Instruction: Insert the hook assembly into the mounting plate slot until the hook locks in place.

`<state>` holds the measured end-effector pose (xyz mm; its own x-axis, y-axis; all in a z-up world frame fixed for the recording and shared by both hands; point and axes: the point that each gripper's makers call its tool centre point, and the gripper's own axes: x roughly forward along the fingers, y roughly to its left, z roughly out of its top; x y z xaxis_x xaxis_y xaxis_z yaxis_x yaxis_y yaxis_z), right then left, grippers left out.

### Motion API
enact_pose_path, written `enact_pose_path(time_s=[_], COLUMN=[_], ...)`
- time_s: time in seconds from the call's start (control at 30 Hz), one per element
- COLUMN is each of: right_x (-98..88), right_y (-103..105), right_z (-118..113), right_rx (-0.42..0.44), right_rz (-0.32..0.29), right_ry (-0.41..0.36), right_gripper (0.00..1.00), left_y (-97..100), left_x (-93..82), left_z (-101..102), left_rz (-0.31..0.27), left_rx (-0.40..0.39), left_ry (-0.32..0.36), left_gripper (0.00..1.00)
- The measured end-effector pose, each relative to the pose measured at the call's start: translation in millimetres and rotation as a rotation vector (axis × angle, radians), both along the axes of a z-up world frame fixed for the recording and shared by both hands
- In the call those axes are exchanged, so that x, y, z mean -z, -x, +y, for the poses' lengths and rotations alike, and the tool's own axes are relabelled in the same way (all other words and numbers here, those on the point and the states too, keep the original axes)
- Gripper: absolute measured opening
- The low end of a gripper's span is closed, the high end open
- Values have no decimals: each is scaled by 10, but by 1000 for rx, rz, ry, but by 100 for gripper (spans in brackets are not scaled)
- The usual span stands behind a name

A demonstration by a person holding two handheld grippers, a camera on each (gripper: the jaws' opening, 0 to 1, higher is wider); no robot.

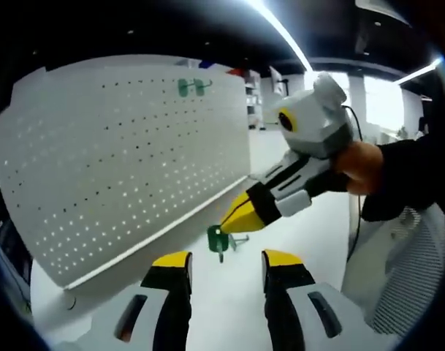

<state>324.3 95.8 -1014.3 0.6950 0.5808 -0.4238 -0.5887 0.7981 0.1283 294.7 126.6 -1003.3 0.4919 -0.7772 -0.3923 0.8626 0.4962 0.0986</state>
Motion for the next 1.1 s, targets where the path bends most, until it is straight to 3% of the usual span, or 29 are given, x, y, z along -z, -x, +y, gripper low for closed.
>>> enact_pose_path(time_s=[0.1, 0.33, 0.77, 1.1], right_x=[-52, -87, -155, -152], right_y=[58, 119, 191, 239], right_z=[42, 101, 228, 275], right_rx=[-9, -24, -42, -52], right_rz=[20, 58, 138, 171], right_ry=[-80, -188, -373, -407], right_gripper=[0, 0, 0, 0], left_y=[6, -16, -19, -18], left_x=[-1, -14, -3, -7], left_z=[-4, 39, 42, 43], left_rz=[-24, -61, -121, -151], left_rx=[10, 12, 27, 36], left_ry=[-16, -35, -80, -98], left_gripper=[31, 20, 10, 6])
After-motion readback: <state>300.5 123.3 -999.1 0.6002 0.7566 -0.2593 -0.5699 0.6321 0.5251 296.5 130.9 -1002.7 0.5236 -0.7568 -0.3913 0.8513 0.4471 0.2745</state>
